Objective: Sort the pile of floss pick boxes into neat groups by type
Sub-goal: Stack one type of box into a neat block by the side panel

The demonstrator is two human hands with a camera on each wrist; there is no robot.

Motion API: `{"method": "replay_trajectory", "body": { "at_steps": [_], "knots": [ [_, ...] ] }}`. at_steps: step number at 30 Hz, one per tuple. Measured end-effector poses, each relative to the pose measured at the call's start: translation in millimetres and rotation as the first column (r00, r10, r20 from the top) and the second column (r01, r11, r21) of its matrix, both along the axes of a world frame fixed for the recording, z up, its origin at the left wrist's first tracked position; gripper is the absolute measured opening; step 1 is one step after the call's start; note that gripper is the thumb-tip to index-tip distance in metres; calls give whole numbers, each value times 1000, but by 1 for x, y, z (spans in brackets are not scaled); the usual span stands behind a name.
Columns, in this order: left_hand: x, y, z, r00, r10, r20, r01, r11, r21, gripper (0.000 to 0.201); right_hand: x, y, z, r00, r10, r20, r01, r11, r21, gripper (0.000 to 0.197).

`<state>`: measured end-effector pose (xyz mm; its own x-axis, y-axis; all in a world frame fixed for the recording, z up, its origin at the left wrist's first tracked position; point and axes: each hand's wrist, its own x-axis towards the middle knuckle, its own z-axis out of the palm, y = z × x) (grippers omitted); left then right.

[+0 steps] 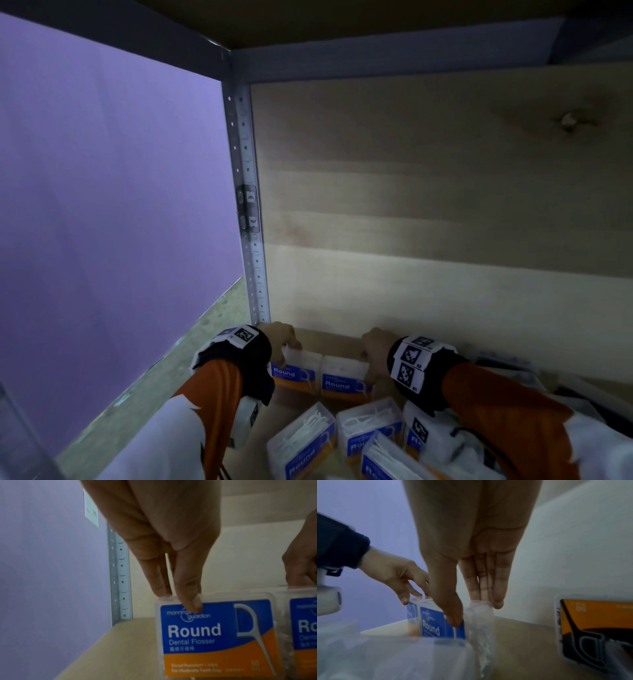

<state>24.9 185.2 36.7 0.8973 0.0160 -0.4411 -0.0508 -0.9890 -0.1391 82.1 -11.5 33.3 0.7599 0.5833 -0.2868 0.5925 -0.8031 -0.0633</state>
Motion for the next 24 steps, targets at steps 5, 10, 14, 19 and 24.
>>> {"method": "replay_trajectory", "body": {
  "at_steps": [5, 10, 14, 19, 24],
  "knots": [
    [1, 1, -1, 1000, 3, 3, -3, 1000, -13, 57, 0, -1, -1, 1000, 15, 7, -15, 1000, 9, 55],
    [-1, -1, -3, 1000, 3, 17, -3, 1000, 27, 61, -2, -3, 1, 1000, 18, -1, -18, 1000, 7, 53],
    [-6, -3, -1, 999, -11, 33, 9, 999, 50, 69, -8, 0, 9, 992, 88, -89, -99, 987, -124, 48],
    [-19, -10, 5, 994, -72, 87, 69, 997, 33, 55, -14, -8, 19, 987, 158, -26, -160, 971, -176, 18],
    [-37, -17, 13, 990, -44, 131, 65, 986, -155, 46, -24, -21, 21, 971, 232, -59, -238, 962, -134, 46]
  ]
}}
